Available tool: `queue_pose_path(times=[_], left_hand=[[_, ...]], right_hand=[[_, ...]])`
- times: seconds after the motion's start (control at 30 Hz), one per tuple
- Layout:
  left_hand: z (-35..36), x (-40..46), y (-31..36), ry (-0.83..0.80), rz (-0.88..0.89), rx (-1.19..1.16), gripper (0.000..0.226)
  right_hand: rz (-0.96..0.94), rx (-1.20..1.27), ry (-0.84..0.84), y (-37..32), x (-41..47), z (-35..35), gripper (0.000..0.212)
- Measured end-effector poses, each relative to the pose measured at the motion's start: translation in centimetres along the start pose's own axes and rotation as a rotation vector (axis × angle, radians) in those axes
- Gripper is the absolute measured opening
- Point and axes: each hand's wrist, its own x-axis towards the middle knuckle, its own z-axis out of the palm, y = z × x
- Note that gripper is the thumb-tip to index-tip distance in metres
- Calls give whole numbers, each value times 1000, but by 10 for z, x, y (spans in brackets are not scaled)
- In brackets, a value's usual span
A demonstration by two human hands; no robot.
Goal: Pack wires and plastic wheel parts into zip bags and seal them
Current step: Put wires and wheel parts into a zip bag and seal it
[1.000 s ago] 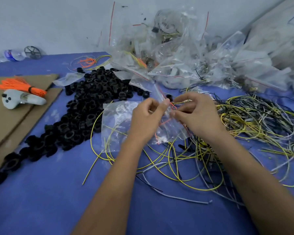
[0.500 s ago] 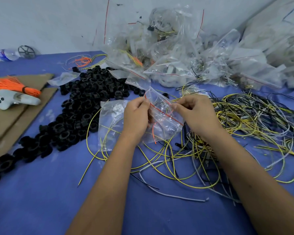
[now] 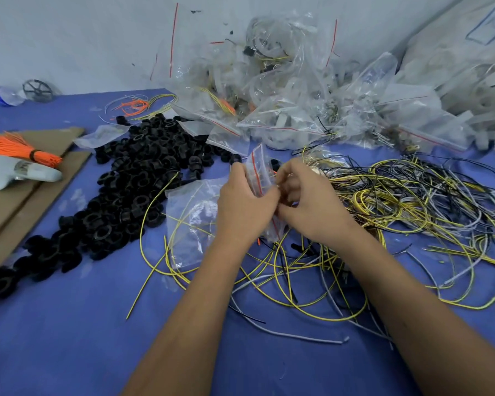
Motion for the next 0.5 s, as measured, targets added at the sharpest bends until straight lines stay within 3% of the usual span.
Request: queue_pose_path(times=[0.2, 0.37, 0.43, 0.5], left_hand=[[-6, 9, -10, 99, -62, 51, 14], [-20, 20, -19, 244, -157, -27, 20], [-24, 22, -20, 276, -168, -65, 20], [-27, 24, -19, 308, -168, -91, 19]], right_hand=[[154, -275, 322, 16, 5, -13, 27], [94, -184, 514, 14, 18, -18, 26], [55, -279, 456, 14, 33, -19, 19], [29, -500, 233, 17, 51, -18, 12]])
